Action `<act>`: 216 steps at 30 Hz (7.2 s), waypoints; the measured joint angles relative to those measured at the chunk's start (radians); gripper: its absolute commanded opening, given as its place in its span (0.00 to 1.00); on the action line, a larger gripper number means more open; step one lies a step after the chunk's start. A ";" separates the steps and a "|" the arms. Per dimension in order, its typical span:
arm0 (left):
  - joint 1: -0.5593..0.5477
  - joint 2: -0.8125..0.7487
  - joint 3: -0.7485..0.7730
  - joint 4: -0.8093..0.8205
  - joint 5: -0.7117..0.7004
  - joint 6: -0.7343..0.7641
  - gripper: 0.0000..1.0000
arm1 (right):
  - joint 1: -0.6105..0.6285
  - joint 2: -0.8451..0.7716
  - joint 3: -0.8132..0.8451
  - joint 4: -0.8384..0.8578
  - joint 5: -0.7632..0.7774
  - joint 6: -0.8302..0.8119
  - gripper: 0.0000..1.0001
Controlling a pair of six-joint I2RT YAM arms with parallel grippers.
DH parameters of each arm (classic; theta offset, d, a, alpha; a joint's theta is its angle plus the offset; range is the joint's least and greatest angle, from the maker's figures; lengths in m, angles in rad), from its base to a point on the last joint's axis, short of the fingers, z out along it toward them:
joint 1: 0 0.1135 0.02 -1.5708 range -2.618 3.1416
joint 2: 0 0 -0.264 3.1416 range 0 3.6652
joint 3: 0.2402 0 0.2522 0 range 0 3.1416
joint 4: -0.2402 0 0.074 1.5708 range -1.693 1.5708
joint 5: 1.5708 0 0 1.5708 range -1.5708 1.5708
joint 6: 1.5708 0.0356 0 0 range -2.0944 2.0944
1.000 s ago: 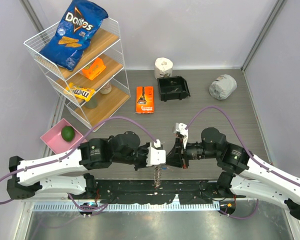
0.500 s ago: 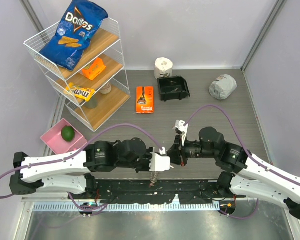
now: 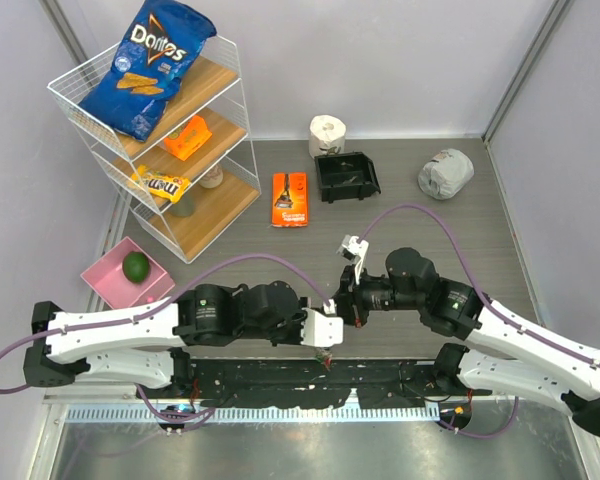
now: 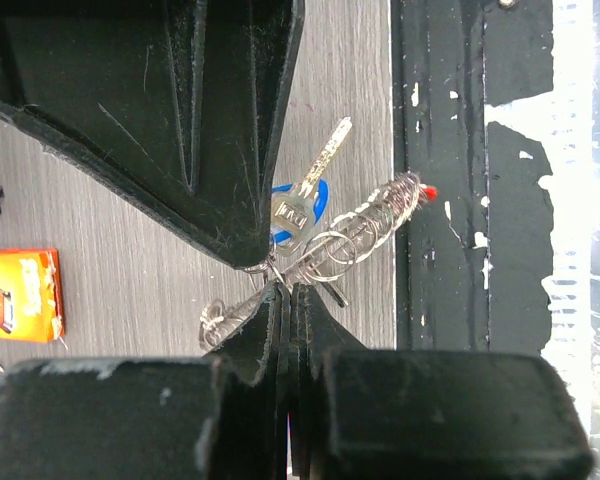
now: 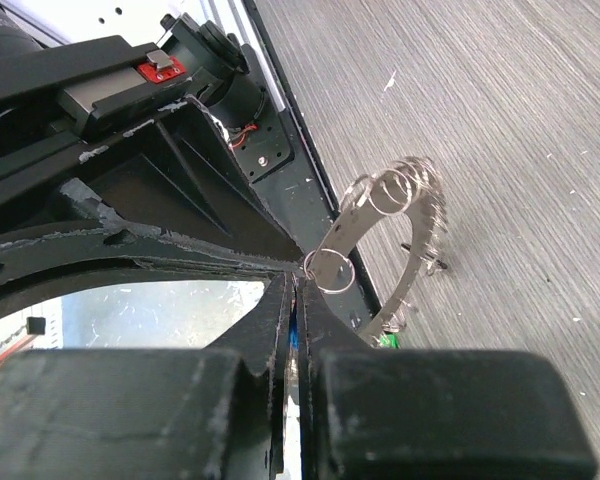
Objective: Remove the keys from the keyring
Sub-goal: Remove the key from the keyring.
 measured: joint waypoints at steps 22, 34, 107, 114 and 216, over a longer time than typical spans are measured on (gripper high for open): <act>-0.003 0.026 -0.006 0.034 -0.050 0.000 0.00 | -0.068 0.026 0.011 -0.019 -0.050 0.153 0.05; -0.003 0.026 -0.026 0.104 -0.083 0.008 0.00 | -0.184 0.019 0.002 -0.023 -0.149 0.262 0.05; 0.210 -0.418 -0.603 0.891 0.232 -0.166 0.43 | -0.301 -0.088 0.028 0.033 -0.293 0.251 0.05; 0.210 -0.408 -0.607 0.971 0.265 -0.153 0.36 | -0.301 -0.088 0.028 0.073 -0.314 0.278 0.05; 0.258 -0.283 -0.236 0.444 0.392 -0.365 0.37 | -0.092 -0.053 0.098 -0.116 -0.064 0.061 0.05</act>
